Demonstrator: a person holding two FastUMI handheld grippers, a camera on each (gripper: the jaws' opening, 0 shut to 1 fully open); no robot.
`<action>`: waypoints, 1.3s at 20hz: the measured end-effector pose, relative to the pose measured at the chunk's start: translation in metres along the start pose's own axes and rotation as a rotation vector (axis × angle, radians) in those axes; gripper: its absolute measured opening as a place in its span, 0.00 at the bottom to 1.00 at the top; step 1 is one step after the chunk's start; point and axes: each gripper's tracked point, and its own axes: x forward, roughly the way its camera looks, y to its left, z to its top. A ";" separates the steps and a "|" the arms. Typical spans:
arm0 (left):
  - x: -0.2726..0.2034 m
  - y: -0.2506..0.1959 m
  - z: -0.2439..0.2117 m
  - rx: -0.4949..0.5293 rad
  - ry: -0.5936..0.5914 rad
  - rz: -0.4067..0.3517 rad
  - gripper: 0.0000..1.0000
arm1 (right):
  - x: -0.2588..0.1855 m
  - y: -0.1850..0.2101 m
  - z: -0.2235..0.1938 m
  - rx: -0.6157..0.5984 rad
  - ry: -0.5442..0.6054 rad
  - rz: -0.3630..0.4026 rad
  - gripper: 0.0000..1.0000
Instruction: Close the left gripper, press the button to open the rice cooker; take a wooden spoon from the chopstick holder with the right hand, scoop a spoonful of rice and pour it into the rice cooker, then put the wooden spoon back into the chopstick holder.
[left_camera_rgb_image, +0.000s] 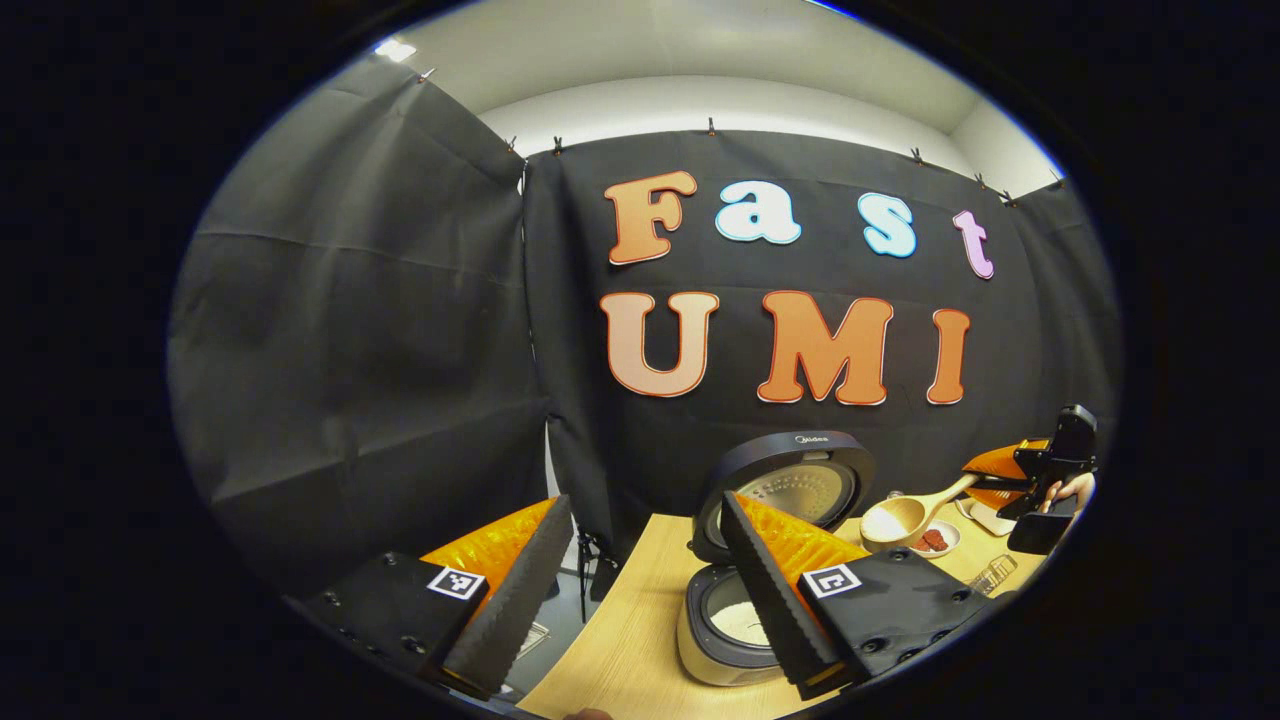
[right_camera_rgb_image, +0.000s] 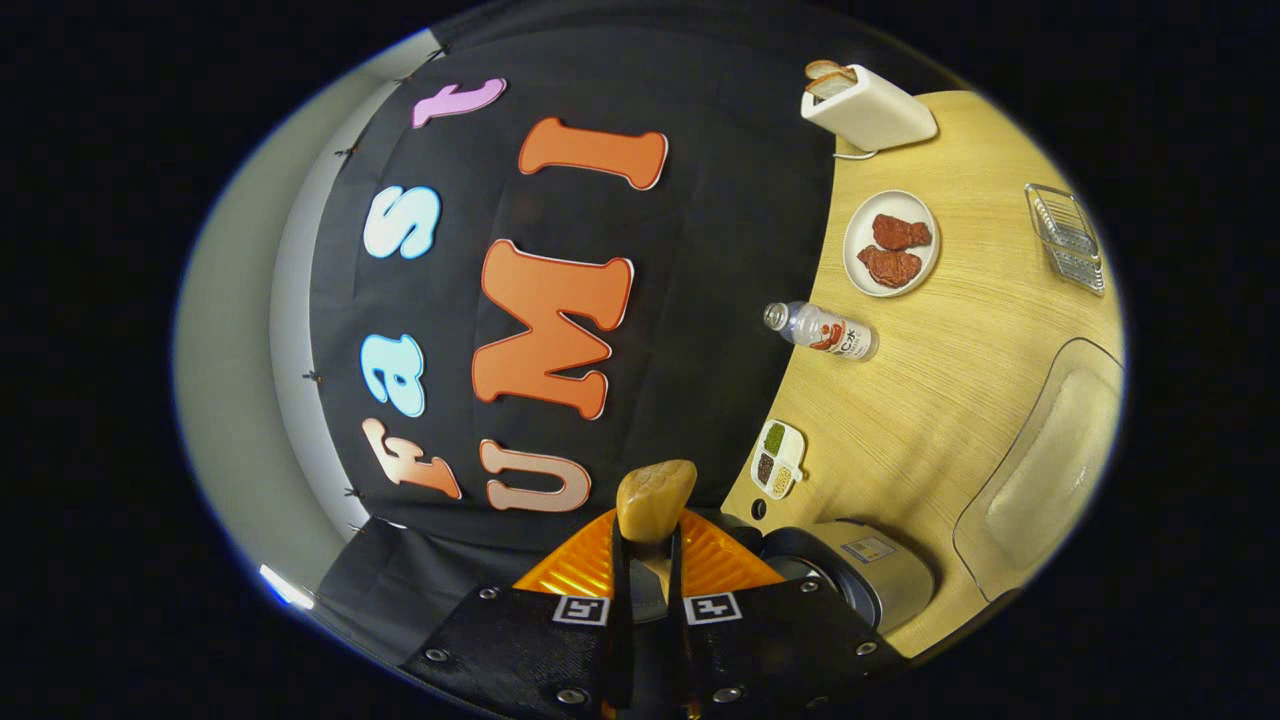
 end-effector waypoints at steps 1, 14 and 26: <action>0.000 0.002 0.000 -0.002 0.000 0.002 0.97 | 0.001 0.003 -0.003 -0.031 -0.001 0.002 0.13; -0.005 0.006 -0.003 -0.020 0.001 -0.030 0.97 | 0.007 0.041 -0.019 -0.319 -0.028 0.056 0.13; -0.004 0.010 -0.003 -0.024 0.004 -0.028 0.97 | 0.006 0.061 -0.030 -0.509 -0.050 0.103 0.13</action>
